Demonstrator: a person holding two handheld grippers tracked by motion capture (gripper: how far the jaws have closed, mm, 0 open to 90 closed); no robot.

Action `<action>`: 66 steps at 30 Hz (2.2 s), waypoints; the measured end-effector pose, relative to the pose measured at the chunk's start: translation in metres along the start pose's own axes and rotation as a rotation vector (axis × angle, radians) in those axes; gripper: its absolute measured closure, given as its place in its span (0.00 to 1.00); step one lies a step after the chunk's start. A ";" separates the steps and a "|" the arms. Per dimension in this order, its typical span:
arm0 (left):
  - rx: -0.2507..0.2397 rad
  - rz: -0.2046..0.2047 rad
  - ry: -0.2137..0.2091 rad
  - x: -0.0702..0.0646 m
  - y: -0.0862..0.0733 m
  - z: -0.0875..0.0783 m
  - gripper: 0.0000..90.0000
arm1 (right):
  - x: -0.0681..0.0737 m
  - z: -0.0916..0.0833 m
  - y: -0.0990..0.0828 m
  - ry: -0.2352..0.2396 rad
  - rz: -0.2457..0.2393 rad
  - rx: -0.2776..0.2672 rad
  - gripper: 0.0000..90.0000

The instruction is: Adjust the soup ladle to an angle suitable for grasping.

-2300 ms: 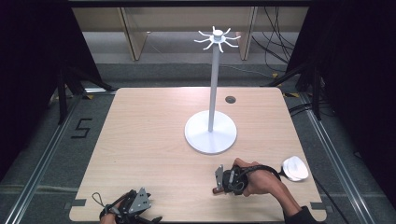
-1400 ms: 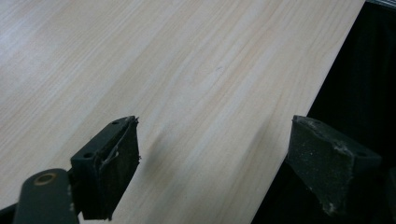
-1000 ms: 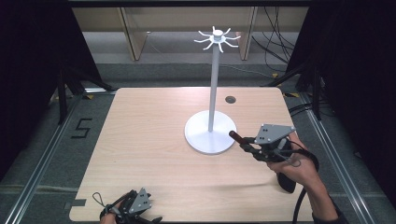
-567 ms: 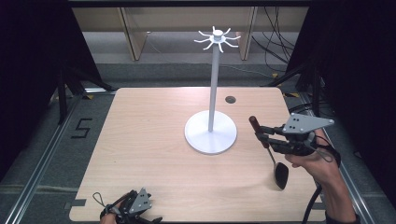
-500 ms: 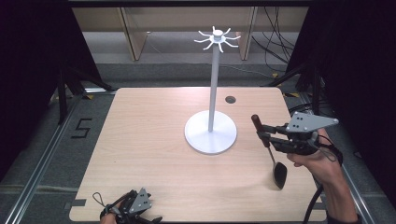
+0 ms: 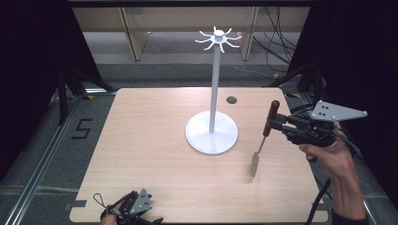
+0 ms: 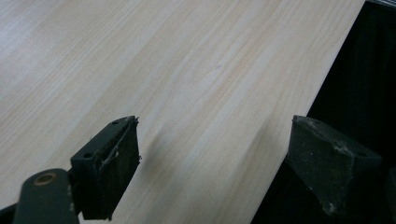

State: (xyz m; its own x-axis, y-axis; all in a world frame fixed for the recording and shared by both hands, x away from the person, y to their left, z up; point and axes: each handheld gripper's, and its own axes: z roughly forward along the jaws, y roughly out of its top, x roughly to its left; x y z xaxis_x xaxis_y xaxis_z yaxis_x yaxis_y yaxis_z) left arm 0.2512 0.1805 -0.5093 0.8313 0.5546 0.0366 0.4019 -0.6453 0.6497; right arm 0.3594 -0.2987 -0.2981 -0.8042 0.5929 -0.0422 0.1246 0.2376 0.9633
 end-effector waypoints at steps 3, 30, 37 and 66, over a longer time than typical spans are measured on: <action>0.004 0.001 0.002 0.000 0.000 0.000 0.18 | 0.000 0.001 0.004 0.004 0.007 -0.014 0.82; -0.001 0.003 0.001 0.000 0.000 -0.001 0.18 | -0.015 0.044 0.061 -0.082 0.046 -0.044 0.82; -0.006 0.000 0.000 0.000 0.000 0.000 0.18 | -0.014 0.053 0.075 -0.117 0.046 -0.037 0.82; -0.008 -0.002 0.005 0.001 0.000 -0.002 0.18 | -0.016 0.094 0.119 -0.194 0.008 0.018 0.82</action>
State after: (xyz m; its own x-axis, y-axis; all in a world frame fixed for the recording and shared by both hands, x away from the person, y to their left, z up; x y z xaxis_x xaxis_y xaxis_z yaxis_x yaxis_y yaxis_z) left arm 0.2510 0.1816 -0.5080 0.8285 0.5586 0.0396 0.4004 -0.6403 0.6555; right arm 0.4418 -0.2074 -0.2081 -0.6758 0.7320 -0.0862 0.1423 0.2444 0.9592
